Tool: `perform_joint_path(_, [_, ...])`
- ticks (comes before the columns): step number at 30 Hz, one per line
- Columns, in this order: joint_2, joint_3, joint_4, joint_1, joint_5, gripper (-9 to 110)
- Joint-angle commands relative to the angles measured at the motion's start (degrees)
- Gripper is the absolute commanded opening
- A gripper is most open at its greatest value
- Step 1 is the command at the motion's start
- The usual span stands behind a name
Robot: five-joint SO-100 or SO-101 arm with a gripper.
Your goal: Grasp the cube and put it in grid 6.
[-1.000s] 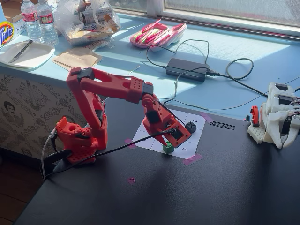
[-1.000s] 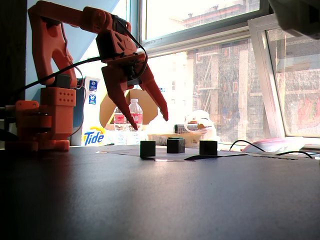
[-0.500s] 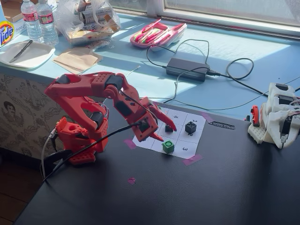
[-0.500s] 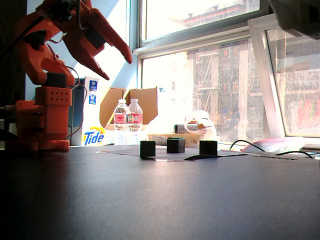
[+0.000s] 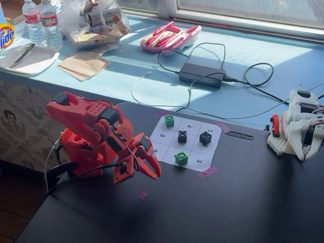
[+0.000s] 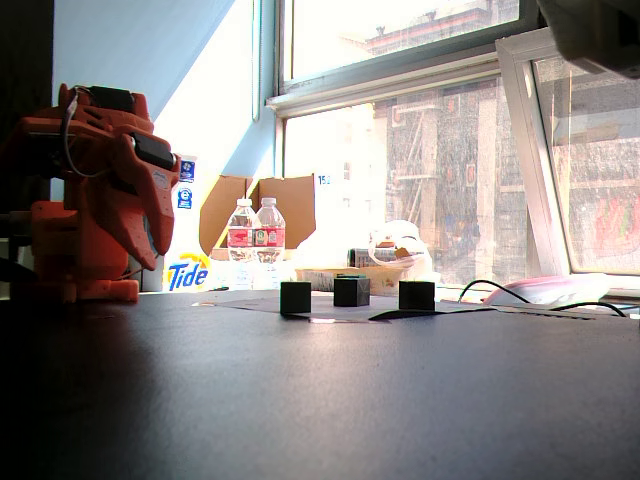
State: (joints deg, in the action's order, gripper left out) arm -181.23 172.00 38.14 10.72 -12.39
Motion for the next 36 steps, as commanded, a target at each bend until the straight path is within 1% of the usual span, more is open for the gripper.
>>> perform_joint_path(1, [-6.42,4.66,-2.37,0.53,-0.18,7])
perform_joint_path(4, [-7.91,6.33,-3.78,1.14,0.00,8])
perform_joint_path(7, [-7.91,7.38,-3.25,0.97,0.35,11])
perform_joint_path(10, [-7.91,7.38,0.35,0.97,0.00,13])
perform_joint_path(13, [-7.91,7.38,6.24,0.97,-3.25,13])
perform_joint_path(14, [-7.91,7.38,8.00,1.14,-3.96,15])
perform_joint_path(36, [-7.82,7.38,8.35,0.35,-5.63,15])
